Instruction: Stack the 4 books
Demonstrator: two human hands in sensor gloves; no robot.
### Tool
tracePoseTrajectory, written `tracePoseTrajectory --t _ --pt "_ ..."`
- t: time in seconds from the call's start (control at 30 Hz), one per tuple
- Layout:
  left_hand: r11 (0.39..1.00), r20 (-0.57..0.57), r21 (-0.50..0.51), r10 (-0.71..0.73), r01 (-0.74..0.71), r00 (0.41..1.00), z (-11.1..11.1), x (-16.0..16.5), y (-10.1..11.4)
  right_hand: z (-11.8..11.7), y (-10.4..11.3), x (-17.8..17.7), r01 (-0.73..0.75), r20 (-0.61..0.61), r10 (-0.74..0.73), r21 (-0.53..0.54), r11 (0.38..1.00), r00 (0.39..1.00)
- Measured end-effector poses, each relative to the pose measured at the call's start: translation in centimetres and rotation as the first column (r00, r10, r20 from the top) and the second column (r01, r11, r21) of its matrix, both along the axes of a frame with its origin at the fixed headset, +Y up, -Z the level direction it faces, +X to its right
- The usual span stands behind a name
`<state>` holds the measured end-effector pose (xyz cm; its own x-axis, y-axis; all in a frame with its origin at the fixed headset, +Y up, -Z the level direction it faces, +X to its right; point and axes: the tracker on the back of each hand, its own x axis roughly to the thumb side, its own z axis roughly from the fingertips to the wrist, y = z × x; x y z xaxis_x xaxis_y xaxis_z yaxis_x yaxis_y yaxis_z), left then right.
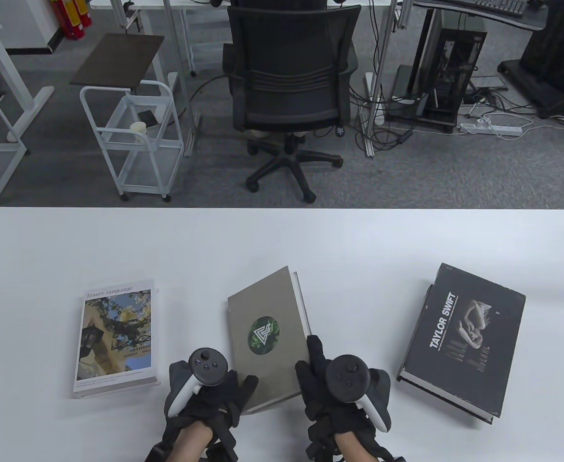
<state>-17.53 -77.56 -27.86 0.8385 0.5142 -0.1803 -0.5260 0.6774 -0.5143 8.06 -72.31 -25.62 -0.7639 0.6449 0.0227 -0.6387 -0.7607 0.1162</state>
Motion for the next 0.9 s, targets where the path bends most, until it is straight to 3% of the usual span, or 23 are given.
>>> tracePoseTrajectory --t 0.23,0.57,0.7,0.9 --pt "0.998 0.005 0.009 0.069 -0.069 0.998 0.2 -0.6 0.2 0.0 2.3 1.6 0.003 0.078 -0.006 0.036 0.999 0.997" --pt "0.998 0.019 0.002 0.059 -0.059 0.998 0.4 -0.6 0.2 1.4 10.8 8.3 0.063 0.232 -0.114 0.218 0.974 0.966" --pt "0.999 0.026 -0.003 0.052 -0.052 0.998 0.5 -0.5 0.1 2.4 12.3 12.3 0.108 0.323 -0.195 0.268 0.957 0.926" --pt "0.998 0.031 -0.015 0.055 -0.055 0.998 0.6 -0.5 0.1 3.7 12.1 18.9 0.180 0.476 -0.303 0.287 0.941 0.826"
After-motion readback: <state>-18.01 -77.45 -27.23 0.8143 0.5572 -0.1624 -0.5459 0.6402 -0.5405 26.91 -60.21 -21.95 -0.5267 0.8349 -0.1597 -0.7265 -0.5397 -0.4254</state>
